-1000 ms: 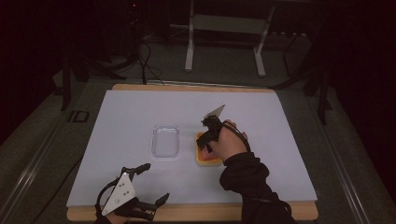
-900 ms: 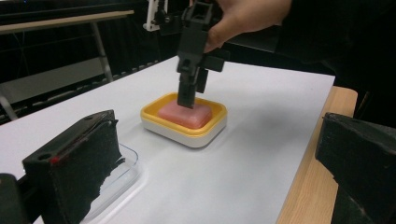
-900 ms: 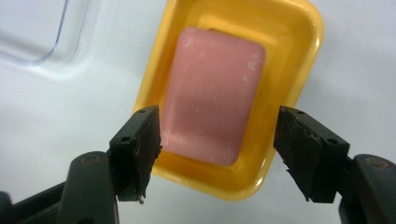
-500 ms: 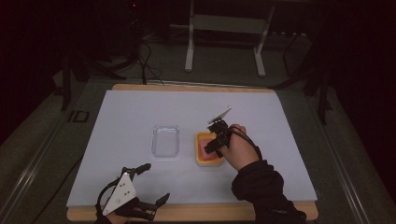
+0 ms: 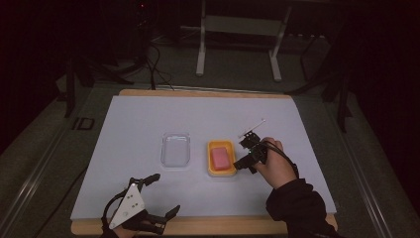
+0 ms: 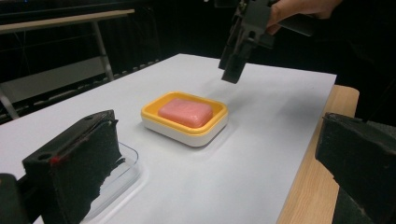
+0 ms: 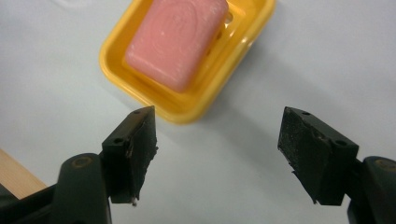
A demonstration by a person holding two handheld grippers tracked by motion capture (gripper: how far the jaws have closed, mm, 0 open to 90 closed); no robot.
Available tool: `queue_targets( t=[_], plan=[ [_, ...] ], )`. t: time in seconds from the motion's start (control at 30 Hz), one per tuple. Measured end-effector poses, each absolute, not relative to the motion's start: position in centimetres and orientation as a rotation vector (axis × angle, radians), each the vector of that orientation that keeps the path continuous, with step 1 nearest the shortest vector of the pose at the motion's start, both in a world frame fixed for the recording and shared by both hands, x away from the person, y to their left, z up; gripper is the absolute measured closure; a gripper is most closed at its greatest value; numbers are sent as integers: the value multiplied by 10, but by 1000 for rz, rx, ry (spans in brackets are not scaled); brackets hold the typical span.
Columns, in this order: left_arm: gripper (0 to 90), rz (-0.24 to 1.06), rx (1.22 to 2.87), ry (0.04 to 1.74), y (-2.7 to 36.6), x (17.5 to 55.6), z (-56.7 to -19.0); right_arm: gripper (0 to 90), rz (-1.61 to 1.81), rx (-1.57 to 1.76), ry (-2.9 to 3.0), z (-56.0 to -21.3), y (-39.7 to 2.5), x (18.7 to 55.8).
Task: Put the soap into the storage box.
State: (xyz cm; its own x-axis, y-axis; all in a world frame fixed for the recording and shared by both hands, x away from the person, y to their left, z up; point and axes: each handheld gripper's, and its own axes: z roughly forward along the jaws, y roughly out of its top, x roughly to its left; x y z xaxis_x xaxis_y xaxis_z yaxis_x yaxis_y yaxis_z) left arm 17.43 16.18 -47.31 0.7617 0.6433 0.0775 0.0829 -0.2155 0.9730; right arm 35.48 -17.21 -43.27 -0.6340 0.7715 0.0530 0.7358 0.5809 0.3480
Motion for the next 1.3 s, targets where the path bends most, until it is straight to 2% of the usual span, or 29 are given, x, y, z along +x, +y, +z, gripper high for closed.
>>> queue_targets(
  t=[0.47, 1.3],
  plan=[
    [5, 572, 1740, 574, 161, 175, -473, 232, 685, 1192, 2658, -442, -219, 330],
    [5, 575, 1741, 569, 161, 174, -473, 218, 820, 1189, 2541, -464, -270, 288]
  ],
)
